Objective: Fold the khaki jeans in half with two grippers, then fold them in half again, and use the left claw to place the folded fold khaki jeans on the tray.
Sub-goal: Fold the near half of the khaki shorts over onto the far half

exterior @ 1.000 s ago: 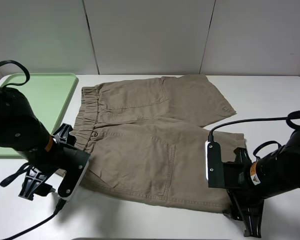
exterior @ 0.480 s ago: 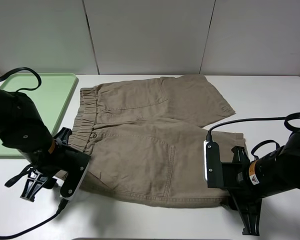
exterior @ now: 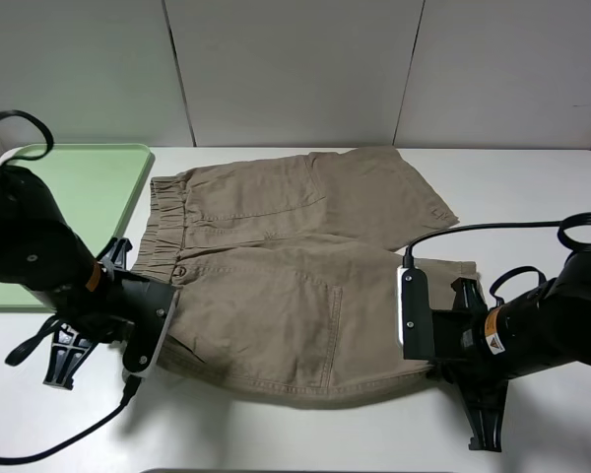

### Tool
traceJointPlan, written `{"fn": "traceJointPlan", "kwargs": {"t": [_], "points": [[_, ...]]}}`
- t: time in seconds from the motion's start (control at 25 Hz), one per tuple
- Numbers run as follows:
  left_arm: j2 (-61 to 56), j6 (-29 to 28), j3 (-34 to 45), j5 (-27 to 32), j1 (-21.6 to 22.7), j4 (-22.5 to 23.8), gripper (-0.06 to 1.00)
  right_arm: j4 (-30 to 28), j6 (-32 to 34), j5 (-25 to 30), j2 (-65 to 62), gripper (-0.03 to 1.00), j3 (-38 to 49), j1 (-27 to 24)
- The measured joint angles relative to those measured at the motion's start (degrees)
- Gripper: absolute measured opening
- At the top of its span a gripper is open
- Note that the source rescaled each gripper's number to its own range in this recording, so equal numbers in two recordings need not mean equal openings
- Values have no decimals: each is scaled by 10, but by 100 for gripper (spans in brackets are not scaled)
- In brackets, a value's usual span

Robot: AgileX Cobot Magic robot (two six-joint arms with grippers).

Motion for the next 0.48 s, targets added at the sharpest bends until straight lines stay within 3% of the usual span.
{"fn": "traceJointPlan", "kwargs": {"t": [0.28,0.48], "points": [[-97,-19,1,31,-1,-30,0,1,0,36,-101,0,0,0],[-170,-18,1,44,-1,-102,0,2,20,94,-190,0,-1,0]]}}
